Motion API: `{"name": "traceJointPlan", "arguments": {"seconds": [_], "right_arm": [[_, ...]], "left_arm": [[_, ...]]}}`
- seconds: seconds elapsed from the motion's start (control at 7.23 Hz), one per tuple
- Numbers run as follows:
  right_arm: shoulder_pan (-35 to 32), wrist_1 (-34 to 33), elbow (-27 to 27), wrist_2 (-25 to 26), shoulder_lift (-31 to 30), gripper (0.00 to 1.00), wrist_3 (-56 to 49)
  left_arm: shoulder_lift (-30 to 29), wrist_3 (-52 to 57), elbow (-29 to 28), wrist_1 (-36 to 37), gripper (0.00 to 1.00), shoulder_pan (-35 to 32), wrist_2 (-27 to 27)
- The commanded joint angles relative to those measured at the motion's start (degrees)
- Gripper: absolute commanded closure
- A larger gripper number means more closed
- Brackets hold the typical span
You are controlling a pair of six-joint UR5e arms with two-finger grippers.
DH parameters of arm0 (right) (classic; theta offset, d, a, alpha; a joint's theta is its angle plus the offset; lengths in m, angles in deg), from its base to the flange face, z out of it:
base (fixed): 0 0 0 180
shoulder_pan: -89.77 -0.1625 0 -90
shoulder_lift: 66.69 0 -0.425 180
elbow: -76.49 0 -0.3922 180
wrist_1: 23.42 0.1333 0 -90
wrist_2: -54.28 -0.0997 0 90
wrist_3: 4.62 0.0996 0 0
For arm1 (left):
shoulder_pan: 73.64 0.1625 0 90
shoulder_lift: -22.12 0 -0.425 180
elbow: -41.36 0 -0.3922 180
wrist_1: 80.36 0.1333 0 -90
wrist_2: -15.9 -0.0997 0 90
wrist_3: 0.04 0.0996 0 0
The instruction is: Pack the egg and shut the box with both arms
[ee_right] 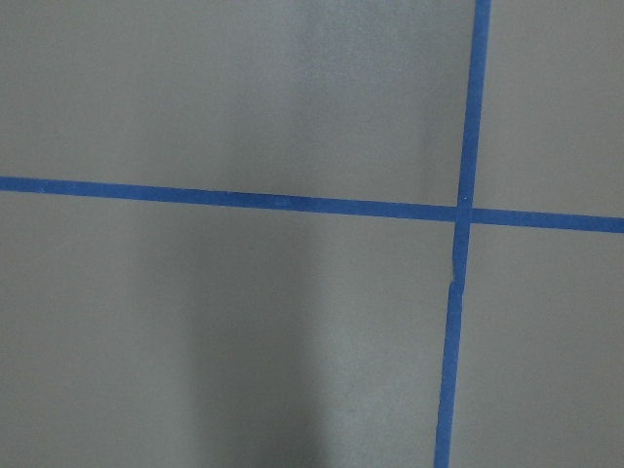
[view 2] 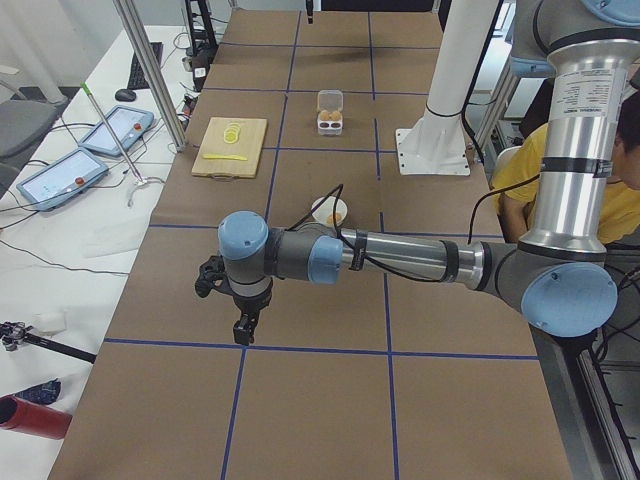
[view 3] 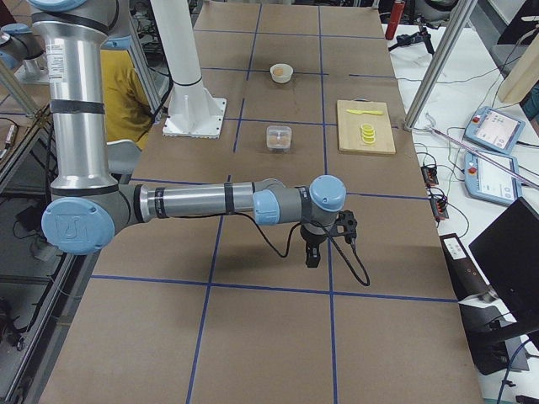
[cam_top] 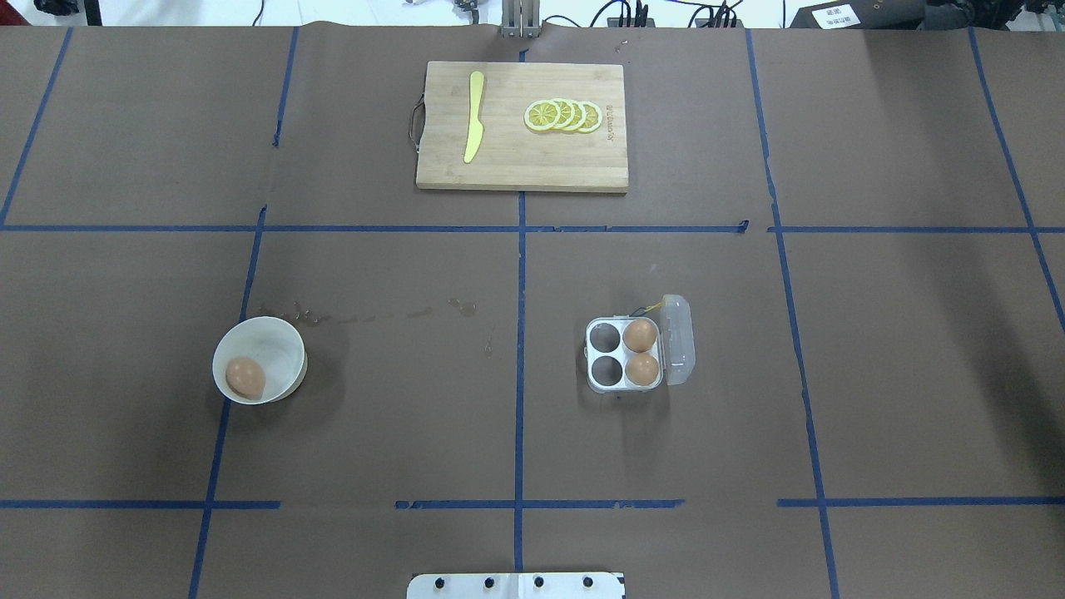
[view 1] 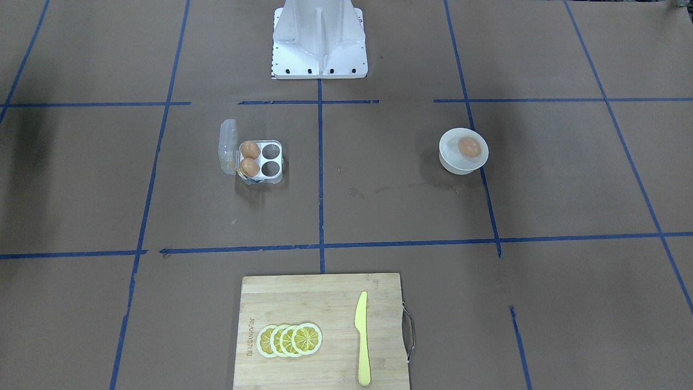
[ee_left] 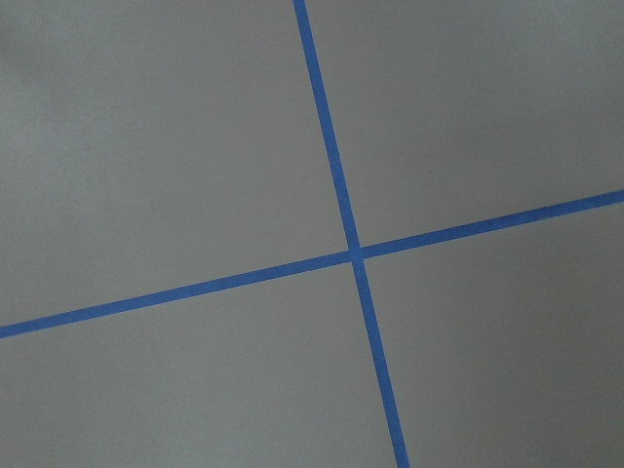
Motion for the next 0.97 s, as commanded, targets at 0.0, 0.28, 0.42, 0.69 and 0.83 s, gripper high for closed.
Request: {"name": "traceJointPlan", "arguments": {"seconds": [0.0, 0.28, 0.42, 0.69, 0.83], "right_arm": [[-1.12, 0.02, -0.16, -0.1, -0.05, 0.0, 0.0], [-1.13, 0.02, -0.25, -0.1, 0.04, 0.0, 0.0], [-1.13, 0.02, -0.25, -0.01, 0.04, 0.0, 0.0], [-1.13, 0.11, -0.25, -0.1, -0.13, 0.0, -0.09], [-1.13, 0.11, -0.34, -0.01, -0.13, 0.0, -0.09]], "left_arm": [[-0.29, -0.42, 2.39, 0.55, 0.0, 2.69, -0.08], [-0.12, -0.51, 2.67, 0.29, 0.0, 6.4, -0.96], [-0.46, -0.6, 2.33, 0.11, 0.0, 6.41, -0.79], [0.15, -0.68, 3.02, -0.06, 0.0, 6.32, -0.35], [-0.03, -0.69, 2.85, 0.02, 0.0, 6.41, -0.26]]}}
